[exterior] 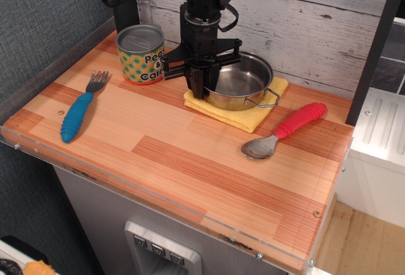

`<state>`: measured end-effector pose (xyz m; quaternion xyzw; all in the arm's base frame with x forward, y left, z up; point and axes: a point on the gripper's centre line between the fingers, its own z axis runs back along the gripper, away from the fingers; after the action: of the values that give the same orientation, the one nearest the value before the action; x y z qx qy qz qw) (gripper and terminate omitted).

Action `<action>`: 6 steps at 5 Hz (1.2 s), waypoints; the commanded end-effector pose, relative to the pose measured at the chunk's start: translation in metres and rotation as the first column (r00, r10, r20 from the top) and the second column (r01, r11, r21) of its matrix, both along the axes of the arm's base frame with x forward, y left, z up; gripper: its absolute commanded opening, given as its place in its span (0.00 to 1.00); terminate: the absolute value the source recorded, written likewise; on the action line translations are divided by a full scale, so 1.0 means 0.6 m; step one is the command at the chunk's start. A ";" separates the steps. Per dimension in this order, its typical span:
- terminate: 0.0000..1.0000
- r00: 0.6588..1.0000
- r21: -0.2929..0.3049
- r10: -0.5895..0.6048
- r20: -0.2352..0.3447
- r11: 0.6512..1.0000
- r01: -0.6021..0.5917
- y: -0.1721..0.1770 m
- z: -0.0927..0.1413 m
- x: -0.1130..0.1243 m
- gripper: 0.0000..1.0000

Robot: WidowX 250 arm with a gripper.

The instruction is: Move pot to bottom right edge of table.

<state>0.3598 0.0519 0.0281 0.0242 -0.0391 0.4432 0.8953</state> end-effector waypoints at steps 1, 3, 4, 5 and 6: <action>0.00 0.995 -0.014 0.006 0.097 1.000 -0.005 -0.003 0.066 0.000 0.00; 0.00 0.986 -0.035 0.021 0.164 0.999 -0.016 -0.015 0.097 -0.013 0.00; 0.00 0.977 -0.057 0.070 0.201 0.997 -0.060 -0.020 0.109 -0.031 0.00; 0.00 0.960 -0.073 0.167 0.225 0.985 -0.155 -0.038 0.112 -0.070 0.00; 0.00 0.947 -0.070 0.238 0.214 0.971 -0.228 -0.064 0.109 -0.111 0.00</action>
<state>0.2873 0.0115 0.0789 -0.0268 -0.1017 0.5504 0.8283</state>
